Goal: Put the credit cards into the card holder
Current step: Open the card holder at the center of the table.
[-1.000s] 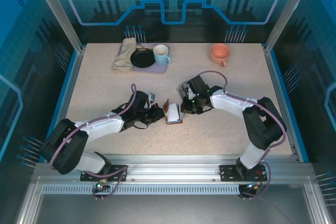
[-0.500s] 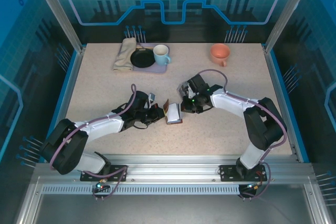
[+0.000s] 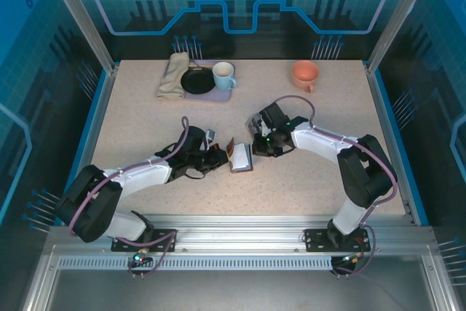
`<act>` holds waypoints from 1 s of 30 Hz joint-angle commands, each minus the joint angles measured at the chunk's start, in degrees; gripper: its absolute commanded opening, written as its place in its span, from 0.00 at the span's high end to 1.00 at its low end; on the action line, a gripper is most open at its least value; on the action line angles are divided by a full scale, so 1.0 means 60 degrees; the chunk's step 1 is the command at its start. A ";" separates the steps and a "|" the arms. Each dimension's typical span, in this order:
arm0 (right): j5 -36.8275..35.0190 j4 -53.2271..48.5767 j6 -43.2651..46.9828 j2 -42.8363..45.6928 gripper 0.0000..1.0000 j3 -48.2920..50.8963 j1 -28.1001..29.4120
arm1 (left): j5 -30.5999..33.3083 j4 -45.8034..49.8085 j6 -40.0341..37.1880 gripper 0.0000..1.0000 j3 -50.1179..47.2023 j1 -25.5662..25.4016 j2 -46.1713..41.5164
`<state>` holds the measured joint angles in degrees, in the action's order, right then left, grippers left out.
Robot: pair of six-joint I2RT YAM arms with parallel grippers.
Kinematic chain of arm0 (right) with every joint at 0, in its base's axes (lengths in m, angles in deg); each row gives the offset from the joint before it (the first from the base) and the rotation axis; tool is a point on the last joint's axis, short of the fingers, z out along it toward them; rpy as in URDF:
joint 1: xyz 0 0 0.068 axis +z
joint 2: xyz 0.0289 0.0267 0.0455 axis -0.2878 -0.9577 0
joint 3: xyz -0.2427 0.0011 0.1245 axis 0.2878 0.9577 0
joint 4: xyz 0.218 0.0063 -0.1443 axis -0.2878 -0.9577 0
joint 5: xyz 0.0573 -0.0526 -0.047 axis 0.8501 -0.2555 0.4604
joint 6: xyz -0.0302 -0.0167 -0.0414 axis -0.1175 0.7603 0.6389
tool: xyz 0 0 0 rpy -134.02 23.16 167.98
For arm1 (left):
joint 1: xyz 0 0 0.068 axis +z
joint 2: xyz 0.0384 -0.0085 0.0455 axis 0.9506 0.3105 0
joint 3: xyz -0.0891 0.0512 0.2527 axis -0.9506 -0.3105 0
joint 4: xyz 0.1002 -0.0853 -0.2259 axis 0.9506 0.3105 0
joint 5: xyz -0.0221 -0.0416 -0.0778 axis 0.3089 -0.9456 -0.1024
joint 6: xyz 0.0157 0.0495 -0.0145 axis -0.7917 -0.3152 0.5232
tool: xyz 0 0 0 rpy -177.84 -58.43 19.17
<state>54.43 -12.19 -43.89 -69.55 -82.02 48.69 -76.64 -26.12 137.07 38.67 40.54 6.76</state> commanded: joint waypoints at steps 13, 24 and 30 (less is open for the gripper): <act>0.0562 0.0341 -0.0251 0.0016 1.00 -0.0184 0.0170 | -0.0219 0.0372 0.0162 1.00 -0.0153 0.0081 -0.0129; 0.0706 0.0262 -0.0409 0.0786 0.99 -0.0270 0.0247 | -0.1755 -0.1728 0.1121 1.00 -0.0356 0.0336 0.0509; 0.1147 0.0858 -0.0807 0.1004 0.99 0.0284 0.0184 | -0.2591 -0.3272 0.1782 1.00 -0.0529 0.0345 0.1160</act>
<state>59.13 -9.19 -46.77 -65.11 -81.96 49.63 -87.19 -39.50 144.50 36.88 42.31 12.10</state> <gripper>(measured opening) 0.053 0.060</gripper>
